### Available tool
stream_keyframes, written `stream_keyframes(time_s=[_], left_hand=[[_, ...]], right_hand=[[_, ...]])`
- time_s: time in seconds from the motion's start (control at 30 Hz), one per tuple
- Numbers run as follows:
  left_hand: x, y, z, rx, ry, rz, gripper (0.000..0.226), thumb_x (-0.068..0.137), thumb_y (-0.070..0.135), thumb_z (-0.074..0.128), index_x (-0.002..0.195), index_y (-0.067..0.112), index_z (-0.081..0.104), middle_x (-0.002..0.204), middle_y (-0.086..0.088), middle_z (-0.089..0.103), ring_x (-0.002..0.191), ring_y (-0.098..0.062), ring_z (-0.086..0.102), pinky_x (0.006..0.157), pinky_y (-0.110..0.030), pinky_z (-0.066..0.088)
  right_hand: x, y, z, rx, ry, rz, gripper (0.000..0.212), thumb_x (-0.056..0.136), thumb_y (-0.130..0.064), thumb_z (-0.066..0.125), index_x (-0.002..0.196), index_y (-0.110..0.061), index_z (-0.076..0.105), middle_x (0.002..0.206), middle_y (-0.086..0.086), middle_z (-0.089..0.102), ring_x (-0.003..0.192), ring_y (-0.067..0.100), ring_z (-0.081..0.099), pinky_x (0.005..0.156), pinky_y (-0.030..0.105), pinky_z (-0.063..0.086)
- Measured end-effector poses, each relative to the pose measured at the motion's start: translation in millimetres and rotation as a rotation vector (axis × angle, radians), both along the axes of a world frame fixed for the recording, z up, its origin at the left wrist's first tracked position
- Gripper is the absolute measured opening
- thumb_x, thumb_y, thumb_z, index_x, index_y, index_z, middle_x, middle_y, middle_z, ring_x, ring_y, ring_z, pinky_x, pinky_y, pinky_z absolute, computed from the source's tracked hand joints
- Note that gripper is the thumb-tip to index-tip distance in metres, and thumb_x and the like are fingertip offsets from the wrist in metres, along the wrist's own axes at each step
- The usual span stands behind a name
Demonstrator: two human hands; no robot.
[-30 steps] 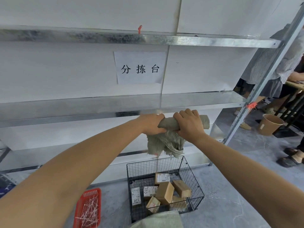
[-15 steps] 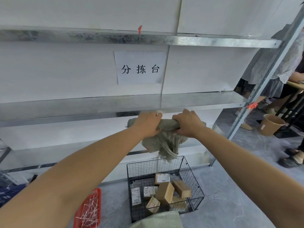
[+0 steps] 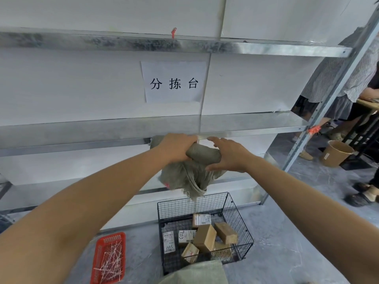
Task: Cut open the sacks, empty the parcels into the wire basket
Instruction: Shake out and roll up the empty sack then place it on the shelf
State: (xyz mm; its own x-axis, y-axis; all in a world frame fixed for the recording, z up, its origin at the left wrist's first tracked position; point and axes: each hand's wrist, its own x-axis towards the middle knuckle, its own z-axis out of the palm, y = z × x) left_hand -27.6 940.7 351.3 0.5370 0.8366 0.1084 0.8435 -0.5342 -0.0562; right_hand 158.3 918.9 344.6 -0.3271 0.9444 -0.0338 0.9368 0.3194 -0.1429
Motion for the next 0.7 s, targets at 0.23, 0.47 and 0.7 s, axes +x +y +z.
stream_keyframes(time_s=[0.23,0.47,0.7], left_hand=[[-9.6,1.7,-5.9,-0.033,-0.008,0.056,0.047,0.078,0.047,0.066,0.112,0.017,0.051,0.111,-0.001,0.062,0.101,-0.023,0.058,0.078,-0.034,0.046],[-18.0,5.2,10.2,-0.516,-0.092,0.082,0.04,0.077,0.042,0.069,0.11,0.02,0.059,0.103,0.003,0.06,0.096,-0.019,0.057,0.086,-0.032,0.047],[-23.7,8.6,-0.7,-0.246,0.054,0.092,0.024,0.079,0.025,0.063,0.098,0.014,0.053,0.099,-0.007,0.061,0.089,-0.023,0.058,0.072,-0.033,0.046]], right_hand=[[-2.4,5.0,12.9,-0.001,-0.014,0.048,0.04,0.076,-0.047,0.068,0.096,-0.015,0.058,0.08,-0.001,0.055,0.092,0.025,0.054,0.068,0.028,0.037],[-1.0,-2.6,-9.6,0.557,-0.095,0.137,0.042,0.059,-0.028,0.084,0.084,-0.01,0.057,0.074,0.006,0.063,0.062,0.028,0.06,0.049,0.03,0.042],[8.8,1.7,-15.1,0.27,-0.157,0.036,0.054,0.078,-0.036,0.065,0.121,-0.012,0.045,0.119,0.008,0.052,0.11,0.028,0.047,0.089,0.036,0.041]])
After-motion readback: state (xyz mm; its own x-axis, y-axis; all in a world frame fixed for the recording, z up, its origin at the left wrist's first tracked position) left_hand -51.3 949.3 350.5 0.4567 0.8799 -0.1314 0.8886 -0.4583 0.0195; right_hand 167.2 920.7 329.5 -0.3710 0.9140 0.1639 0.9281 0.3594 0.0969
